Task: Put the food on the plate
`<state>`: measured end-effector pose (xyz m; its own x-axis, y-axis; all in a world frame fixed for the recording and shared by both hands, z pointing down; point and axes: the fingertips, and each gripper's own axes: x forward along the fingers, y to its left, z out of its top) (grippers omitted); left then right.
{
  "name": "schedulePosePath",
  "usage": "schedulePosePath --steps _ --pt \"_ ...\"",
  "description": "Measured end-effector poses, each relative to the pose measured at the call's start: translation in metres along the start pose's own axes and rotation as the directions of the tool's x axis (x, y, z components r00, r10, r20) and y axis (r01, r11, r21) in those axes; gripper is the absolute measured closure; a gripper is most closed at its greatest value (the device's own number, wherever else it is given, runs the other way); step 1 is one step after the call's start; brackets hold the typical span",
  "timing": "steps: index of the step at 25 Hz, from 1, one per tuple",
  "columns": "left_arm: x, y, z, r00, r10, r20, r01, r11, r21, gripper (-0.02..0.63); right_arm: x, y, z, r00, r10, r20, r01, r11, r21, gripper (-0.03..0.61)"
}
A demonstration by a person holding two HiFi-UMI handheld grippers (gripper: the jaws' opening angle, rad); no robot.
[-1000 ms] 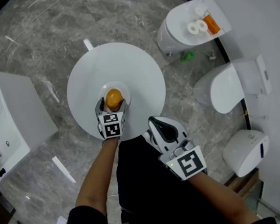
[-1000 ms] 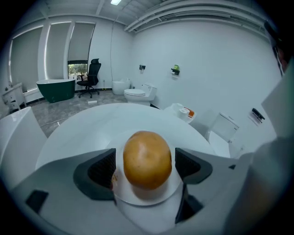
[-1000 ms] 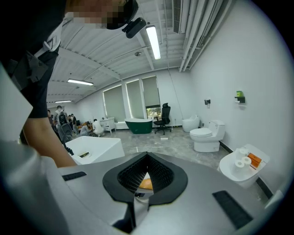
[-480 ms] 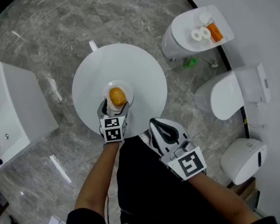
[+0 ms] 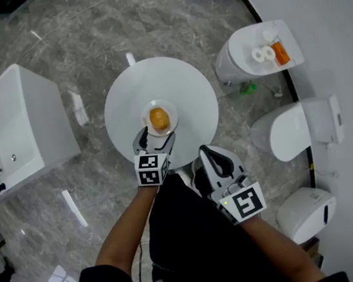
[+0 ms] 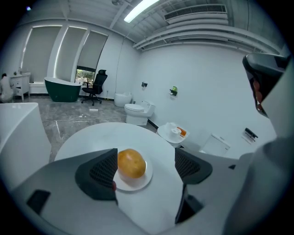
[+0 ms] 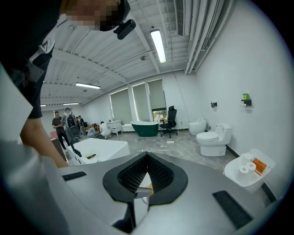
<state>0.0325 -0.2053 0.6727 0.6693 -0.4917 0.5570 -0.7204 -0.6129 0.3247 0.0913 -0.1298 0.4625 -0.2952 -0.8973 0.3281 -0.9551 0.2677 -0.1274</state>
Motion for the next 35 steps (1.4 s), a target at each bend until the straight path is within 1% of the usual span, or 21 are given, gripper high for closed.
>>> schedulePosePath --steps 3,8,12,16,19,23,25,27,30,35 --pt "-0.016 -0.007 0.011 1.000 -0.003 0.030 0.004 0.999 -0.038 0.224 -0.005 0.002 0.006 1.000 0.010 0.004 -0.010 1.000 -0.005 0.574" --pt "-0.044 -0.013 0.031 0.997 -0.007 0.073 0.012 0.997 -0.074 0.224 -0.005 0.004 0.023 0.999 0.031 0.023 -0.031 1.000 -0.001 0.574" --pt "-0.066 -0.017 0.046 0.992 0.020 0.121 -0.005 0.993 -0.119 0.224 -0.006 0.004 0.033 0.997 0.064 0.053 -0.064 0.998 -0.001 0.574" --pt "-0.086 -0.022 0.062 0.983 0.058 0.175 -0.030 0.986 -0.163 0.224 -0.008 -0.001 0.036 0.996 0.076 0.053 -0.076 0.997 -0.001 0.574" --pt "-0.101 -0.029 0.072 0.974 0.069 0.215 -0.029 0.982 -0.186 0.224 -0.011 0.000 0.041 0.993 0.094 0.067 -0.091 0.995 -0.035 0.574" --pt "-0.125 -0.038 0.087 0.960 0.076 0.271 -0.023 0.981 -0.193 0.224 -0.015 0.011 0.051 0.985 0.146 0.094 -0.141 0.988 -0.057 0.574" --pt "-0.137 -0.046 0.096 0.950 0.078 0.302 -0.022 0.983 -0.184 0.224 -0.017 0.014 0.056 0.981 0.168 0.102 -0.161 0.985 -0.067 0.574" --pt "-0.151 -0.052 0.108 0.940 0.076 0.334 -0.022 0.987 -0.162 0.224 -0.020 0.010 0.057 0.980 0.171 0.104 -0.164 0.984 -0.068 0.574" --pt "-0.174 -0.057 0.125 0.920 0.094 0.380 -0.042 0.989 -0.143 0.224 -0.024 0.004 0.058 0.981 0.162 0.109 -0.157 0.986 -0.052 0.574" --pt "-0.199 -0.073 0.136 0.894 0.097 0.437 -0.049 0.992 -0.120 0.224 -0.032 0.008 0.062 0.979 0.169 0.111 -0.163 0.985 -0.060 0.574"
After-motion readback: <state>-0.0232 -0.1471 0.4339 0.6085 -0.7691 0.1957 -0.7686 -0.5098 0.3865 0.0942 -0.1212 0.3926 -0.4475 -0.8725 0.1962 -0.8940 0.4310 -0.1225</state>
